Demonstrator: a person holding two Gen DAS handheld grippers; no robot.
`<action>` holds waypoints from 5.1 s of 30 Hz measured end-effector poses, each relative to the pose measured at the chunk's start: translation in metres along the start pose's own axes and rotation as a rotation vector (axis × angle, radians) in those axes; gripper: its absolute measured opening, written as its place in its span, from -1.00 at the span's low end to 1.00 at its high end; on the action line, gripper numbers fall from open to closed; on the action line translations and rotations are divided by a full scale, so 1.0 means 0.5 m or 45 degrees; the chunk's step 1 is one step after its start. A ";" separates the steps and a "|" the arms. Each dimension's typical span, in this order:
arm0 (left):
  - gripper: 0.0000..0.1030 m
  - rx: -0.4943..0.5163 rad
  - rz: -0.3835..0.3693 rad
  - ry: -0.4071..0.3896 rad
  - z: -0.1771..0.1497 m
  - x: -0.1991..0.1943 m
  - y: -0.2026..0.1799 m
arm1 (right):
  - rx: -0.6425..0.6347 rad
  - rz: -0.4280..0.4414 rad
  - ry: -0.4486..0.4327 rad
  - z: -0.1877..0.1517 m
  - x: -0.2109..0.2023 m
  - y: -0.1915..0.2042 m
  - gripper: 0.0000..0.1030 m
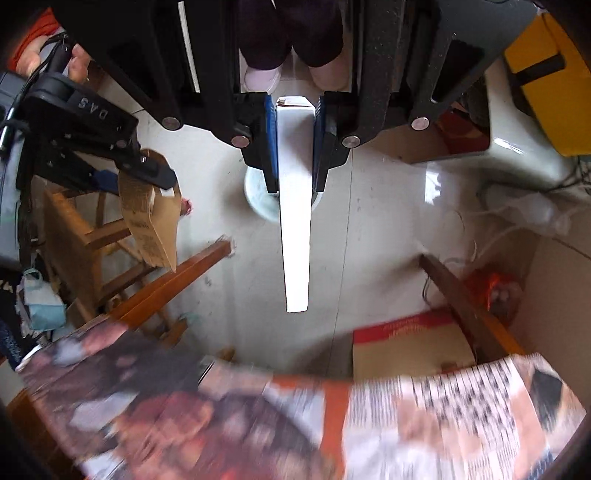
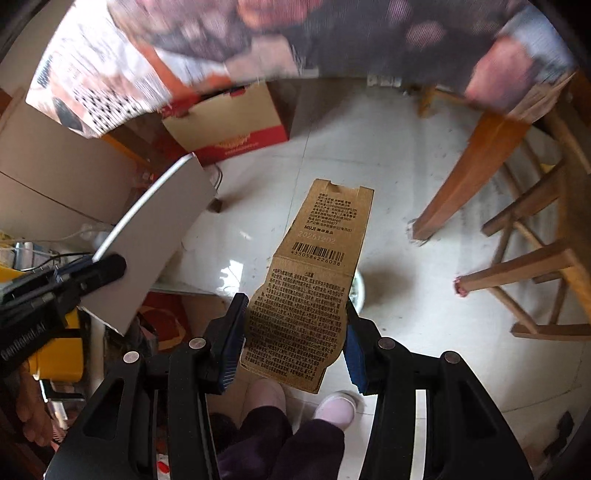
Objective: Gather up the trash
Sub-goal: 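Open both tools to drop the strip and tag into the bucket, then raise both open tools back toward the table, then grasp the round silver lid with the left tool while the right grasps the clear plastic container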
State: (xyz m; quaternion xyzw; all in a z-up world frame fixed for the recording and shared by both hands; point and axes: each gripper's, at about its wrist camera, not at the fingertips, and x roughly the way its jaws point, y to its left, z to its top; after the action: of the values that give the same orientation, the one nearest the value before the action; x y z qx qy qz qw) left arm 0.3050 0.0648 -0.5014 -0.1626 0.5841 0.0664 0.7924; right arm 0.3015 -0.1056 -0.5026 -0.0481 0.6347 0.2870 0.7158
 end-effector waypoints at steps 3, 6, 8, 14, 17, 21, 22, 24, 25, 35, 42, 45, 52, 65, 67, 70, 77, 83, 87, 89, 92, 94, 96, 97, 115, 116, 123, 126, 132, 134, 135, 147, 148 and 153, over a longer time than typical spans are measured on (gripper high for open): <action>-0.69 -0.012 0.007 0.049 -0.017 0.069 0.015 | -0.002 0.042 0.030 -0.002 0.058 -0.013 -0.13; -0.69 -0.011 0.013 0.088 -0.028 0.130 0.021 | 0.011 0.022 0.096 -0.003 0.112 -0.025 0.05; -0.69 -0.008 0.009 0.111 -0.032 0.166 0.020 | 0.045 0.040 0.138 -0.008 0.136 -0.042 0.22; -0.69 0.019 -0.023 0.184 -0.038 0.248 0.001 | 0.123 0.019 0.165 -0.015 0.145 -0.085 0.23; -0.70 0.033 -0.053 0.219 -0.032 0.274 -0.018 | 0.145 -0.003 0.158 -0.009 0.139 -0.097 0.23; -0.41 0.026 -0.115 0.281 -0.020 0.282 -0.036 | 0.162 -0.021 0.134 -0.001 0.116 -0.110 0.23; -0.32 0.027 -0.110 0.292 -0.016 0.279 -0.040 | 0.164 -0.025 0.127 0.001 0.111 -0.111 0.23; -0.18 0.029 -0.098 0.280 -0.010 0.264 -0.044 | 0.173 -0.027 0.109 0.006 0.093 -0.109 0.23; -0.17 0.035 -0.096 0.273 -0.006 0.253 -0.047 | 0.179 -0.024 0.102 0.010 0.086 -0.106 0.23; -0.17 0.062 -0.064 0.189 0.039 0.063 -0.069 | 0.182 0.013 0.016 0.058 -0.069 -0.051 0.23; -0.17 0.058 -0.082 0.062 0.089 -0.153 -0.087 | 0.157 -0.004 -0.083 0.096 -0.244 0.004 0.23; -0.17 0.076 -0.097 -0.011 0.110 -0.250 -0.100 | 0.152 -0.001 -0.152 0.106 -0.334 0.036 0.23; -0.17 0.152 -0.102 -0.240 0.138 -0.506 -0.128 | 0.092 -0.013 -0.364 0.115 -0.544 0.126 0.23; 0.07 0.278 -0.114 -0.651 0.135 -0.850 -0.124 | -0.013 -0.116 -0.811 0.094 -0.839 0.275 0.33; 0.19 0.294 -0.107 -0.714 0.131 -0.891 -0.118 | -0.021 -0.134 -0.882 0.088 -0.872 0.289 0.33; 0.43 0.302 -0.118 -0.800 0.121 -0.936 -0.106 | -0.024 -0.185 -1.003 0.076 -0.915 0.310 0.49; 0.96 0.287 -0.115 -0.917 0.129 -0.987 -0.094 | -0.007 -0.263 -1.167 0.063 -0.971 0.322 0.85; 0.96 0.274 -0.106 -0.917 0.179 -0.970 -0.100 | 0.024 -0.250 -1.176 0.112 -0.962 0.290 0.88; 0.96 0.260 -0.085 -0.908 0.228 -0.940 -0.120 | 0.023 -0.234 -1.156 0.161 -0.942 0.258 0.88; 0.96 0.254 -0.070 -0.910 0.257 -0.926 -0.134 | 0.013 -0.224 -1.148 0.198 -0.933 0.233 0.88; 0.96 0.243 -0.058 -0.914 0.321 -0.904 -0.165 | 0.005 -0.222 -1.143 0.238 -0.932 0.202 0.88; 0.96 0.232 -0.058 -0.909 0.364 -0.891 -0.188 | 0.004 -0.221 -1.133 0.270 -0.934 0.176 0.88; 0.96 0.221 -0.072 -0.899 0.412 -0.878 -0.212 | -0.003 -0.215 -1.118 0.304 -0.937 0.147 0.88; 0.96 0.216 -0.075 -0.898 0.436 -0.871 -0.226 | -0.011 -0.208 -1.109 0.326 -0.940 0.128 0.88; 0.96 0.128 -0.004 -0.728 0.711 -0.694 -0.312 | 0.069 -0.185 -0.948 0.566 -0.863 -0.060 0.88; 0.96 0.134 -0.011 -0.710 0.728 -0.681 -0.308 | 0.085 -0.197 -0.942 0.577 -0.855 -0.061 0.88; 0.96 0.274 -0.048 -0.570 0.855 -0.580 -0.264 | 0.277 -0.282 -0.889 0.667 -0.773 -0.076 0.88; 0.96 0.340 -0.056 -0.478 0.916 -0.521 -0.242 | 0.354 -0.265 -0.804 0.707 -0.725 -0.089 0.88; 0.96 0.381 -0.060 -0.328 0.994 -0.386 -0.216 | 0.440 -0.236 -0.617 0.781 -0.604 -0.135 0.88; 0.96 0.374 -0.075 -0.262 1.012 -0.336 -0.210 | 0.461 -0.229 -0.566 0.801 -0.563 -0.154 0.88; 0.96 0.370 -0.083 -0.231 1.019 -0.311 -0.207 | 0.469 -0.228 -0.546 0.809 -0.545 -0.163 0.88; 0.96 0.375 -0.081 -0.016 1.043 -0.110 -0.201 | 0.478 -0.258 -0.387 0.926 -0.351 -0.251 0.28; 0.96 0.373 -0.086 -0.009 1.044 -0.104 -0.200 | 0.476 -0.265 -0.386 0.936 -0.341 -0.254 0.17; 0.96 0.381 -0.097 0.007 1.054 -0.083 -0.203 | 0.415 -0.303 -0.345 0.975 -0.295 -0.252 -0.47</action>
State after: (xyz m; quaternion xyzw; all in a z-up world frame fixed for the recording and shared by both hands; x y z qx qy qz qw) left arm 0.7986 0.1499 -0.3042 -0.0648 0.5830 -0.0520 0.8082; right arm 0.7861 -0.0508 -0.3093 0.0326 0.5607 0.0982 0.8215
